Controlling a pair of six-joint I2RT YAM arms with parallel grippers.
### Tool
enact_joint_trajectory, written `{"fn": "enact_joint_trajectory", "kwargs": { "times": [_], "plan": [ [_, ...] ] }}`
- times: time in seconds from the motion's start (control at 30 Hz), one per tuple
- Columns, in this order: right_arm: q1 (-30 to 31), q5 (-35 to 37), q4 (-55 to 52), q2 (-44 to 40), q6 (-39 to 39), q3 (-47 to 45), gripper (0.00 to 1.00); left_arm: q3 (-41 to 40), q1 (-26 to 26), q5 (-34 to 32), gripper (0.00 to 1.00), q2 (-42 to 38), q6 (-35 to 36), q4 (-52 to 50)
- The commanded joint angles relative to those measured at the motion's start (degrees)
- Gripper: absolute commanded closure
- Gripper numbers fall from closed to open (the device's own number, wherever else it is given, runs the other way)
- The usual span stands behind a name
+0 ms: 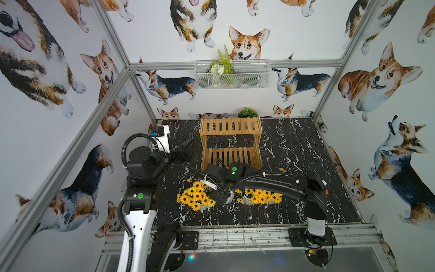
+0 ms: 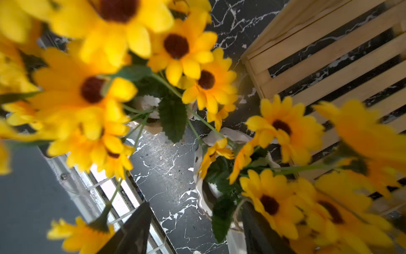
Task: Take the sunflower pots off the shelves
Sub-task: Reset both arms
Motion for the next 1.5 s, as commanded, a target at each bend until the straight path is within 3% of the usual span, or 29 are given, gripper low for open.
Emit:
{"fn": "enact_joint_trajectory", "kwargs": {
  "times": [0.0, 0.13, 0.17, 0.33, 0.53, 0.67, 0.77, 0.83, 0.97, 1.17, 1.3, 1.47],
  "plan": [
    [0.00, 0.09, 4.13, -5.14, 0.04, -1.93, 0.22, 1.36, -0.02, -1.61, 0.00, 0.38, 2.06, -1.39],
    [-0.88, -0.34, 7.84, -12.47, -0.54, -4.66, 0.12, 2.72, -0.01, -6.22, 0.00, 0.73, 3.50, -3.74],
    [-1.47, -0.87, 8.32, -13.74, -0.49, -5.04, 0.01, 2.73, -0.01, -6.24, 0.00, 0.84, 3.19, -3.43],
    [-9.22, -7.38, 12.79, -20.36, 1.28, -8.59, 0.00, 2.56, 0.24, -8.16, 0.00, 1.84, 1.92, -1.66],
    [-20.41, -8.87, 16.29, -30.09, 1.21, -14.08, 0.00, 1.67, 0.71, -16.99, 0.00, 4.13, 0.81, -0.58],
    [-32.20, -8.52, 17.58, -37.24, 3.13, -19.65, 0.00, -1.67, 1.18, -24.41, 0.00, 4.57, 0.32, 2.14],
    [-47.41, -10.94, 21.67, -43.82, 7.36, -28.73, 0.00, -5.31, 2.01, -26.53, 0.00, 4.56, 1.21, 5.55],
    [-53.50, -10.47, 24.54, -47.01, 8.28, -33.92, 0.00, -7.92, 2.44, -28.58, 0.00, 4.56, 1.37, 8.31],
    [-65.90, -12.30, 29.37, -48.21, 12.02, -42.67, 0.00, -14.46, 3.06, -30.13, 0.00, 6.51, 1.97, 13.45],
    [-68.59, -4.26, 35.27, -46.55, 7.47, -48.89, 0.00, -28.88, 3.04, -37.14, 0.00, 6.11, 3.12, 32.23],
    [-68.64, -1.86, 49.06, -48.18, 3.02, -57.82, 0.00, -32.43, 2.37, -39.85, 0.00, 10.77, 7.11, 36.88],
    [-68.93, 3.27, 65.90, -51.06, -2.32, -68.88, 0.00, -36.08, 1.73, -41.89, 0.00, 19.42, 7.11, 47.93]
  ]
}}
